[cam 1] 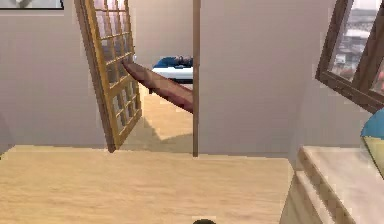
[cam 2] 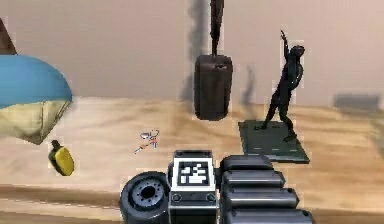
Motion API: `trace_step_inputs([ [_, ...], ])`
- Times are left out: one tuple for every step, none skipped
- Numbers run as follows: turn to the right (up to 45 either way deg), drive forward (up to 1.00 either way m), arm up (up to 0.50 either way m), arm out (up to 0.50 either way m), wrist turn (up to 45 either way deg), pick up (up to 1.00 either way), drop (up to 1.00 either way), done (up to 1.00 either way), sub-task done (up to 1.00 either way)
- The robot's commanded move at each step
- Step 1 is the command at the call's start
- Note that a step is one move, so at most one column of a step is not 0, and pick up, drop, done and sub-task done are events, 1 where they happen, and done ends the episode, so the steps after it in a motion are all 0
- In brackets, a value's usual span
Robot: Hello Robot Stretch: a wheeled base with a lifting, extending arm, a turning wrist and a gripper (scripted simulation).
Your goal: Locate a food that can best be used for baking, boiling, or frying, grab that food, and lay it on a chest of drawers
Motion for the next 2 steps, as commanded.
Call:
trace_step_inputs([
  [9.0,0.0,0.0,0.0,0.0,0.0,0.0,0.0,0.0],
  [0.0,0.5,0.0,0.0,0.0,0.0,0.0,0.0,0.0],
])
